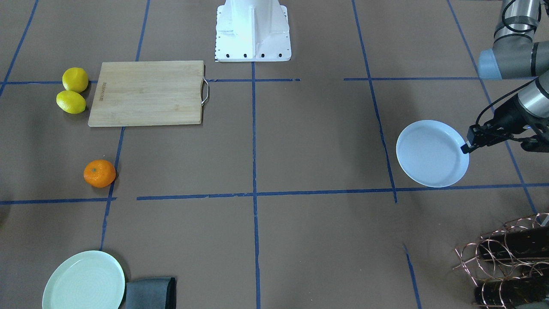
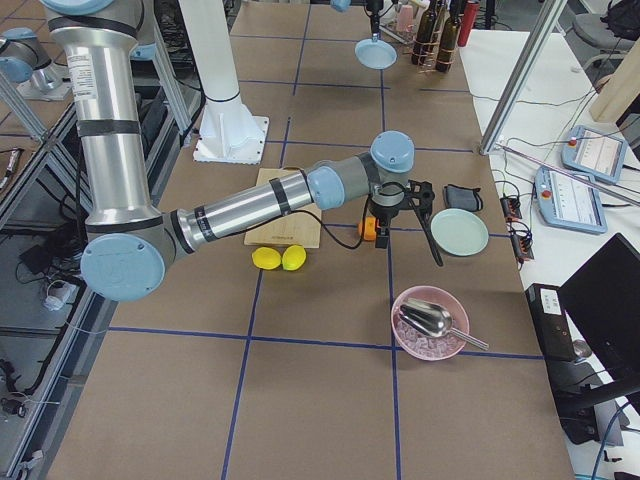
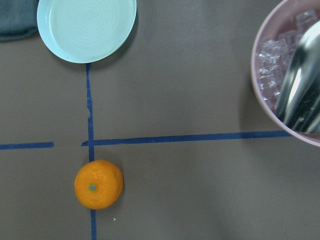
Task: Pick orange to plate
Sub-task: 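Slide the blue plate to center with left gripper while right gripper descends to orange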
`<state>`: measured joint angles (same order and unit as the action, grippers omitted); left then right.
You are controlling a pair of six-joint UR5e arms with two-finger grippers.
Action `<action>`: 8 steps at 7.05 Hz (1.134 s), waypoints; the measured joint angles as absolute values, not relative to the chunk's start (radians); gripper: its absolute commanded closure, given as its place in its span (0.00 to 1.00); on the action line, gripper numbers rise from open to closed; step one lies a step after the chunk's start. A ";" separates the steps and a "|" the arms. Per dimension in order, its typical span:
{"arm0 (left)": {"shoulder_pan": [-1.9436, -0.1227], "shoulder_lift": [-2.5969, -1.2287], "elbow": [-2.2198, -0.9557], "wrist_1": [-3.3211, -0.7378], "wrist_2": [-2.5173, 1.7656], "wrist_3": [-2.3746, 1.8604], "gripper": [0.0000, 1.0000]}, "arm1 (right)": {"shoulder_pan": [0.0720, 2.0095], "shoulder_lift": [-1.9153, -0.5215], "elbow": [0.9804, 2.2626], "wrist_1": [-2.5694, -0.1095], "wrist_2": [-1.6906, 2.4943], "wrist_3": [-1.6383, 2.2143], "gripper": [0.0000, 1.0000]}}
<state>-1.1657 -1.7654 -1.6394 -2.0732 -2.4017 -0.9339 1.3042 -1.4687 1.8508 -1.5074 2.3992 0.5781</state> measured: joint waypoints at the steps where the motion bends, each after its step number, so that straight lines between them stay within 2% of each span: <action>1: -1.152 -1.825 -1.668 -2.033 -2.387 -1.033 1.00 | 1.233 -1.468 1.851 -1.426 2.347 0.687 0.00; 5: -0.872 -1.988 -1.715 -2.011 -2.130 -1.430 1.00 | 0.984 -1.454 1.838 -1.300 2.133 0.847 0.00; 8: -0.627 -2.129 -1.636 -2.018 -1.935 -1.662 1.00 | 0.922 -1.393 1.781 -1.300 2.083 0.851 0.00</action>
<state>-0.6274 -2.1289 -1.6364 -2.0178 -1.9353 -1.6616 0.9220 -1.3932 1.7808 -1.3003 2.0832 0.8508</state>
